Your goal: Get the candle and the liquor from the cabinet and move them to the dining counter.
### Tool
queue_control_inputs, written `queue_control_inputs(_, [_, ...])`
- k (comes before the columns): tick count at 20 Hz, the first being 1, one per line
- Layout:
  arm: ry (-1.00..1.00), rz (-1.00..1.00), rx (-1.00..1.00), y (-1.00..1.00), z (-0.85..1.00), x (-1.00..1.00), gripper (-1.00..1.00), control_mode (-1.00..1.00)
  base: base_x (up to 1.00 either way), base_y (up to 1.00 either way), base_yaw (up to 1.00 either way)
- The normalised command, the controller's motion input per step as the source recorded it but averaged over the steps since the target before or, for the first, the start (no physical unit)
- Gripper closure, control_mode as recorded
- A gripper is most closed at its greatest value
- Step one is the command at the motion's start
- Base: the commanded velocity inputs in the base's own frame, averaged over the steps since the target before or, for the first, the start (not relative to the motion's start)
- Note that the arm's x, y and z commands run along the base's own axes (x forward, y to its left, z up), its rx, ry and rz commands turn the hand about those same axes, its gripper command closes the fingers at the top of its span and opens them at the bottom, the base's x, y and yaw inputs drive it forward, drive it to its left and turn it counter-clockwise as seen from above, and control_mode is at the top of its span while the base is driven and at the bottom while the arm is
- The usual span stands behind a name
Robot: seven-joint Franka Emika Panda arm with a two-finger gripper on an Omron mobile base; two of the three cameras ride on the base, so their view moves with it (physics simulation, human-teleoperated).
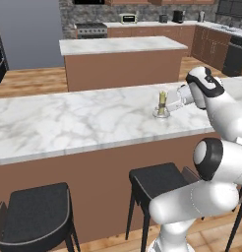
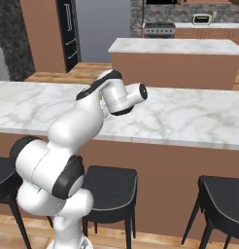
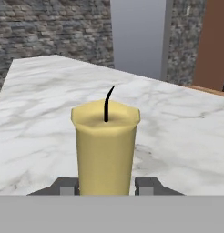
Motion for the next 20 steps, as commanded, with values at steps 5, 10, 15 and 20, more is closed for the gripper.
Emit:
queue_control_inputs(5, [0.0, 0.0, 0.0, 0.1, -0.23, 0.12, 1.0, -1.0, 0.0, 0.0, 0.0])
queue_control_inputs(10, [0.0, 0.0, 0.0, 0.09, -0.11, 0.11, 1.0, -1.0, 0.0, 0.0, 0.0])
queue_control_inputs(15, [0.0, 0.0, 0.0, 0.0, 0.0, 0.01, 1.0, -1.0, 0.0, 0.0, 0.0])
queue_control_inputs(20, [0.0, 0.0, 0.0, 0.0, 0.0, 0.0, -1.0, -1.0, 0.0, 0.0, 0.0])
